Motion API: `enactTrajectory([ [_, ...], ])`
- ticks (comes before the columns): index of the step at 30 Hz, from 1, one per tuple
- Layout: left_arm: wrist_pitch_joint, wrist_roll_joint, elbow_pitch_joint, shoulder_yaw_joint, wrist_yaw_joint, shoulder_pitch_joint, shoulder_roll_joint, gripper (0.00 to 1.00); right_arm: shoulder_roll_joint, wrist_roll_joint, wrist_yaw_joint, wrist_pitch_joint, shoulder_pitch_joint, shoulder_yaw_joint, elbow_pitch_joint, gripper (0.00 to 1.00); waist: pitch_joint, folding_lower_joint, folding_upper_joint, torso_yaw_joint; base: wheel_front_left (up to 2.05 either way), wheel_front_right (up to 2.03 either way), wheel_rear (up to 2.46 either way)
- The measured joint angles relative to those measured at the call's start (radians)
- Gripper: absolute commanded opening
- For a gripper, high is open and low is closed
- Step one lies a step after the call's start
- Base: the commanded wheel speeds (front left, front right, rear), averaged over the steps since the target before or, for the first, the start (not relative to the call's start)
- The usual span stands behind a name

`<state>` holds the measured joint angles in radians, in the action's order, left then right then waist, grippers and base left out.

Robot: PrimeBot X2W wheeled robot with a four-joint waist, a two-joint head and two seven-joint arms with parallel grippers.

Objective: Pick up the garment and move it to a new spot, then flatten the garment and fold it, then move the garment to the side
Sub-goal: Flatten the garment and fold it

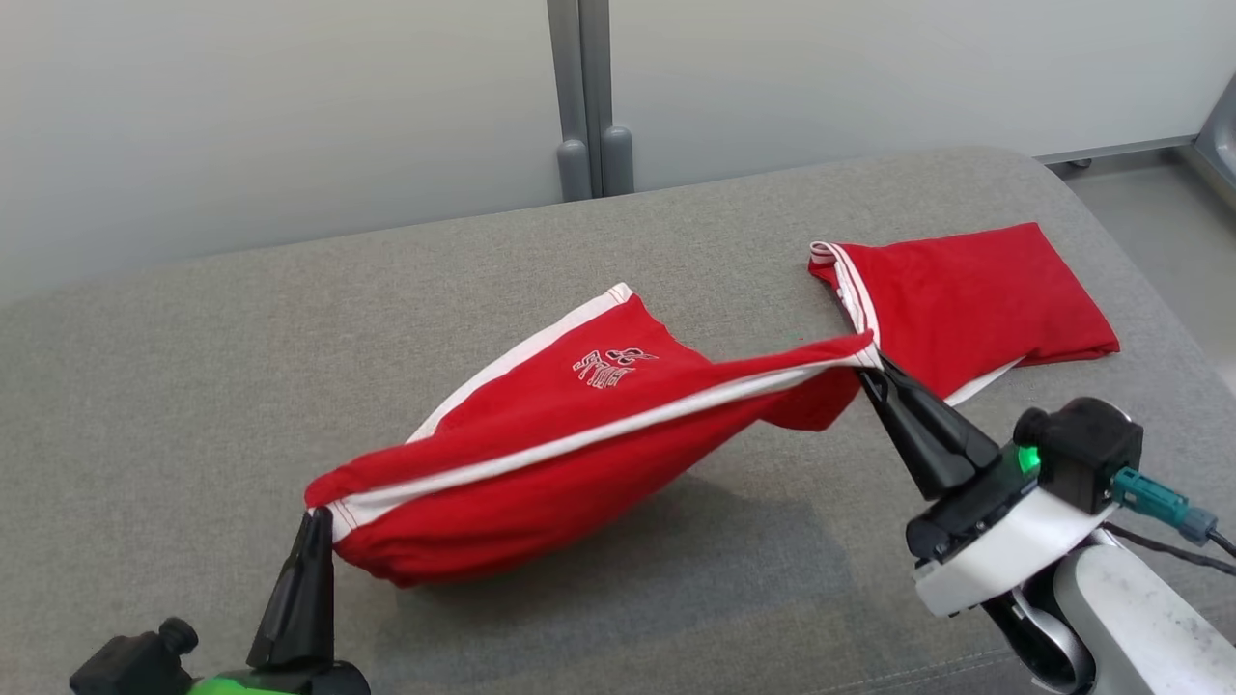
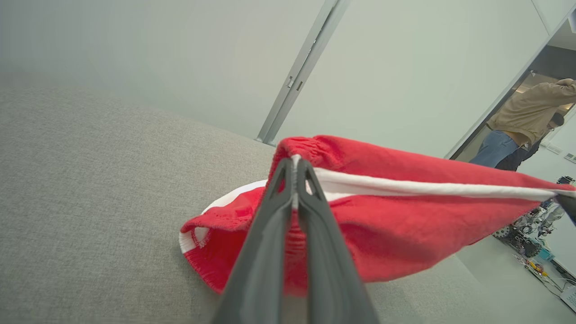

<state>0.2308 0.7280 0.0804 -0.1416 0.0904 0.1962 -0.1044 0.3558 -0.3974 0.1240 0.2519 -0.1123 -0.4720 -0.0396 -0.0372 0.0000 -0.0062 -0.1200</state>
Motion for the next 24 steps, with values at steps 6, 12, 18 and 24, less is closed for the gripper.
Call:
enactTrajectory([
  [6, -0.031, 0.004, -0.005, -0.053, -0.012, 0.039, 0.007, 0.0, 0.03, -0.049, 0.0, -0.04, 0.087, -0.016, 0.049, 0.0, 0.008, 0.0, 0.0, 0.012, 0.0, 0.0, 0.0],
  [12, -0.065, 0.008, -0.029, -0.091, -0.022, 0.042, 0.02, 0.0, 0.028, -0.116, 0.0, -0.078, 0.098, -0.011, 0.121, 0.0, 0.029, 0.0, 0.0, 0.036, 0.0, 0.0, 0.0],
  [18, -0.093, 0.012, -0.065, -0.087, -0.044, 0.0, 0.022, 0.0, 0.035, -0.168, 0.0, -0.146, -0.004, -0.042, 0.168, 0.0, 0.065, 0.0, 0.0, 0.064, 0.0, 0.0, 0.0],
  [24, -0.138, 0.016, -0.133, -0.091, -0.066, -0.138, 0.03, 0.0, 0.059, -0.22, 0.0, -0.229, -0.151, -0.058, 0.238, 0.0, 0.108, -0.0001, 0.0, 0.101, 0.0, 0.0, 0.0],
])
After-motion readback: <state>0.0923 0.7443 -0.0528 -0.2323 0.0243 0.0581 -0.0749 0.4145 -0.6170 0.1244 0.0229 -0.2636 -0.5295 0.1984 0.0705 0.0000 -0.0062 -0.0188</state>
